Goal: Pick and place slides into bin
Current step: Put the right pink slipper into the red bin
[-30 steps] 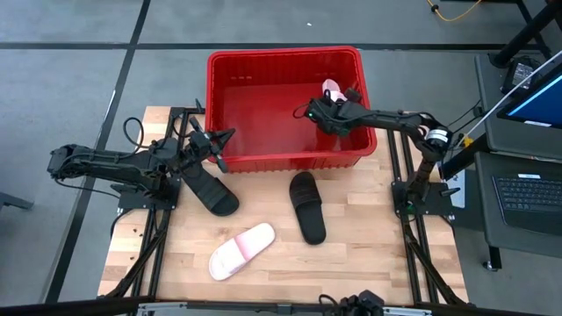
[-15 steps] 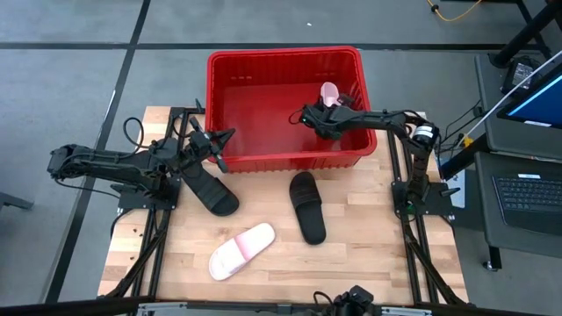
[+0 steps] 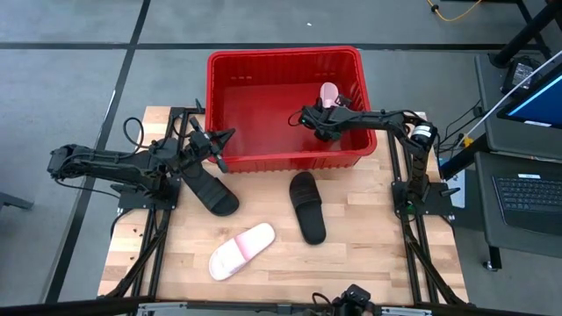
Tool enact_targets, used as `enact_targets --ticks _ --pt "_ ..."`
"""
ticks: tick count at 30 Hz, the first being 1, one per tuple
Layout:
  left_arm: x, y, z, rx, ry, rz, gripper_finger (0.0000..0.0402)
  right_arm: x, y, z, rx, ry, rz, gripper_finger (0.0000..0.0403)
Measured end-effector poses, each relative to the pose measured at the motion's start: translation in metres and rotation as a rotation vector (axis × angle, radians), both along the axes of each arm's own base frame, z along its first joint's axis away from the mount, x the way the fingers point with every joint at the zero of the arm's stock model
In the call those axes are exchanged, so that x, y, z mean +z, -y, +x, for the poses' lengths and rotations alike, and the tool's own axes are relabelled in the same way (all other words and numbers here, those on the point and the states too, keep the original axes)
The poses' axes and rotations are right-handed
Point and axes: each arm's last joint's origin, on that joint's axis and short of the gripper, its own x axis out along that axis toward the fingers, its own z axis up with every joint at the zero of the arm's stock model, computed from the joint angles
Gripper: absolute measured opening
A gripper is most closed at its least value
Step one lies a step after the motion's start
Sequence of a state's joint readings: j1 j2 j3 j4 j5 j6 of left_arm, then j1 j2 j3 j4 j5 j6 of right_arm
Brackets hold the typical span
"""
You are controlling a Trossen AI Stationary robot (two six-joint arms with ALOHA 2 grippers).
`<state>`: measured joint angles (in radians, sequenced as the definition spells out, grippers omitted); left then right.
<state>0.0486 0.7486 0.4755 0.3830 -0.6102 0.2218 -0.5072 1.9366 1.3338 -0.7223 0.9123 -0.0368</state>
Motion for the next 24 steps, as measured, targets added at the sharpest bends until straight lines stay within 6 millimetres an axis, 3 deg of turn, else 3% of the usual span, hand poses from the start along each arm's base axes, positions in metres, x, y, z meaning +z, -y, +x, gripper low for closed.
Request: enact_targets --ticks 17,24 --pt "0.0 0.0 0.0 0.0 0.0 0.0 0.0002 -0.002 -0.001 0.0011 0.033 0.031 0.082 0.0043" --pt "0.0 0.0001 0.0 -0.001 0.002 -0.002 0.0002 -0.0023 -0.0014 0.0015 0.038 0.042 0.101 0.0094"
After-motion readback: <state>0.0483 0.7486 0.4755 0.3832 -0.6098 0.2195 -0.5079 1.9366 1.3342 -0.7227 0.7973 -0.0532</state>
